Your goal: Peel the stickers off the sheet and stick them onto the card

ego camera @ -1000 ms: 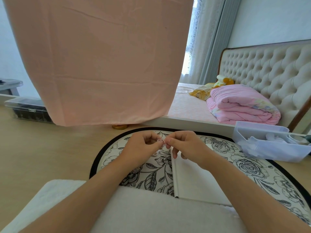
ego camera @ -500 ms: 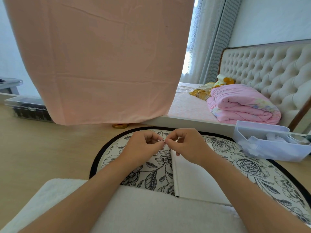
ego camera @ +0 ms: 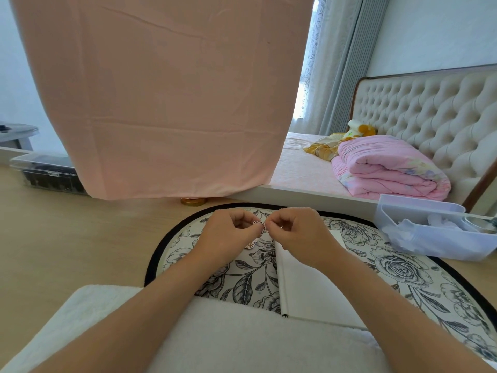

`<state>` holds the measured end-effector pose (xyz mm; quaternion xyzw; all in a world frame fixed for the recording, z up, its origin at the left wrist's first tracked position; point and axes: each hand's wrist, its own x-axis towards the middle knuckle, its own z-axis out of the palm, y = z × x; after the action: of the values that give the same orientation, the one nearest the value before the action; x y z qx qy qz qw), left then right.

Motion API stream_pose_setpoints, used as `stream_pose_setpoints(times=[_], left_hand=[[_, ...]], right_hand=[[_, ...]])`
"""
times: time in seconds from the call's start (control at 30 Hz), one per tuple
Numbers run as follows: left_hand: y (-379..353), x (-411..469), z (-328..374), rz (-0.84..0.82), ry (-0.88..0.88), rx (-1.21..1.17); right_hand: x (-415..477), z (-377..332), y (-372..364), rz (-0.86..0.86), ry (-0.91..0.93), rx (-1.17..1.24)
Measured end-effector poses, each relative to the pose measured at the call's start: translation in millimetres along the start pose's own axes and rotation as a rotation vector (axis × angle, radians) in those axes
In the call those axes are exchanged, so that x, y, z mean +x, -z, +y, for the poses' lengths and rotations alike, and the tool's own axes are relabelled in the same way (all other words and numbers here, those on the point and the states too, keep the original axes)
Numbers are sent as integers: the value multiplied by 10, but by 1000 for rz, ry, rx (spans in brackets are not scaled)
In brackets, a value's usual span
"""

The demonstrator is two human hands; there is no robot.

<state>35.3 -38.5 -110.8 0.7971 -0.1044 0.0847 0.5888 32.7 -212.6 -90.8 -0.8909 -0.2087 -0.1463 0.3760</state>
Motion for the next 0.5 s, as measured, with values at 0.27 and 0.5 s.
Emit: stream_pose_setpoints(times=[0.27, 0.5], left_hand=[[30, -1, 16, -10, -21, -10], [16, -1, 2, -50, -51, 22]], right_hand=[[13, -26, 20, 7, -35, 90], [-2, 23, 3, 44, 58, -40]])
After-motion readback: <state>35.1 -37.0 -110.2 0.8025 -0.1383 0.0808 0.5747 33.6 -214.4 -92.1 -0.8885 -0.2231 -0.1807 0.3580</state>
